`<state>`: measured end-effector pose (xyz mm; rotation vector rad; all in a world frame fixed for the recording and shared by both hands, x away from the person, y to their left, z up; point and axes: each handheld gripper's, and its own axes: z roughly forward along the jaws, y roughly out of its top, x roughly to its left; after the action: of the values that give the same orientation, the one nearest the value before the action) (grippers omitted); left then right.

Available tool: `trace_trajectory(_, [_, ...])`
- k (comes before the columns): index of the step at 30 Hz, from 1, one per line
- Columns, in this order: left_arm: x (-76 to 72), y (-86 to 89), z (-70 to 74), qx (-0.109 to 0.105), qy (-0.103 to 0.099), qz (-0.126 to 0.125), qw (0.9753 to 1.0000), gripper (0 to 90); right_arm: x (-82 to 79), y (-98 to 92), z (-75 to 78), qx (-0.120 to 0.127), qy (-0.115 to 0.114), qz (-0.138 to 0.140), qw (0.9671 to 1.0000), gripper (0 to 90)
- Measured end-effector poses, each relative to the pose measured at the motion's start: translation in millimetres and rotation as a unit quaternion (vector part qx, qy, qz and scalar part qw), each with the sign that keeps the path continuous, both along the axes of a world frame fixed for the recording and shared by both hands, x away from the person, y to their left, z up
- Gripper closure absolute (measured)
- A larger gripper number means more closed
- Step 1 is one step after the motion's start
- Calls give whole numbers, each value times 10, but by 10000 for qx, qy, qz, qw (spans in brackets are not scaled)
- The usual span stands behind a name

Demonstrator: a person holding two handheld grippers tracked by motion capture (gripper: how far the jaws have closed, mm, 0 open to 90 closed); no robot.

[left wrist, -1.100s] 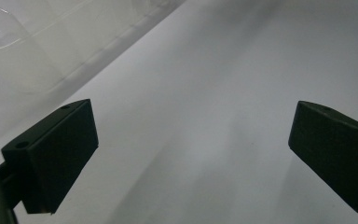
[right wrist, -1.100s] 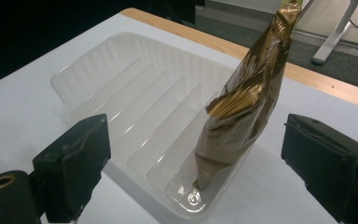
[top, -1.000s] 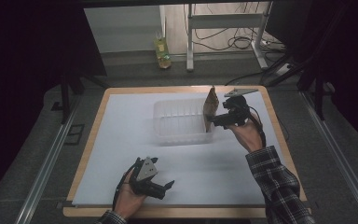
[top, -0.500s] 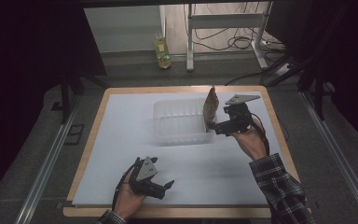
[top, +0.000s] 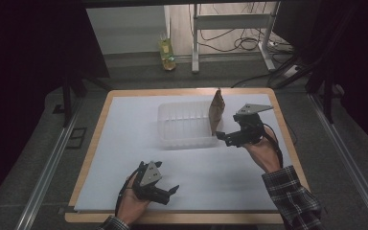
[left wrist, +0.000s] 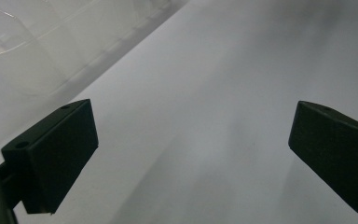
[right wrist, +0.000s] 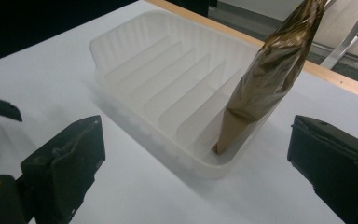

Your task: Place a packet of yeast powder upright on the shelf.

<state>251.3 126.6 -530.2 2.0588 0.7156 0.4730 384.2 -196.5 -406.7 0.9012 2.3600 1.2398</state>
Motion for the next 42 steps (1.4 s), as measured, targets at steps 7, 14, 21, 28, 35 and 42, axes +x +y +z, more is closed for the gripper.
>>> trace_trajectory(7, [3, 0, 1, 34, -12, -10, 10000, 12, -117, -17, -63, -109, -25, 97, 9999, 37])
trace_trajectory(14, [4, 0, 0, 70, -36, -22, 10000, 12, -222, -61, -120, -88, -50, 192, 9998, 36])
trace_trajectory(21, [-4, -7, -2, 57, -60, -22, 10000, 12, -318, -141, -247, -13, -81, 262, 9996, 33])
trace_trajectory(28, [-13, 3, 2, 60, -97, -37, 9999, 12, -369, -211, -307, -89, -152, 232, 9996, 22])
trace_trajectory(35, [-23, 43, 7, 39, -122, 20, 9999, 13, -437, -295, -370, -167, -129, 235, 9995, 15])
trace_trajectory(42, [-33, 62, 13, 32, -151, 57, 9999, 14, -494, -372, -393, -132, -128, 252, 9995, 13])
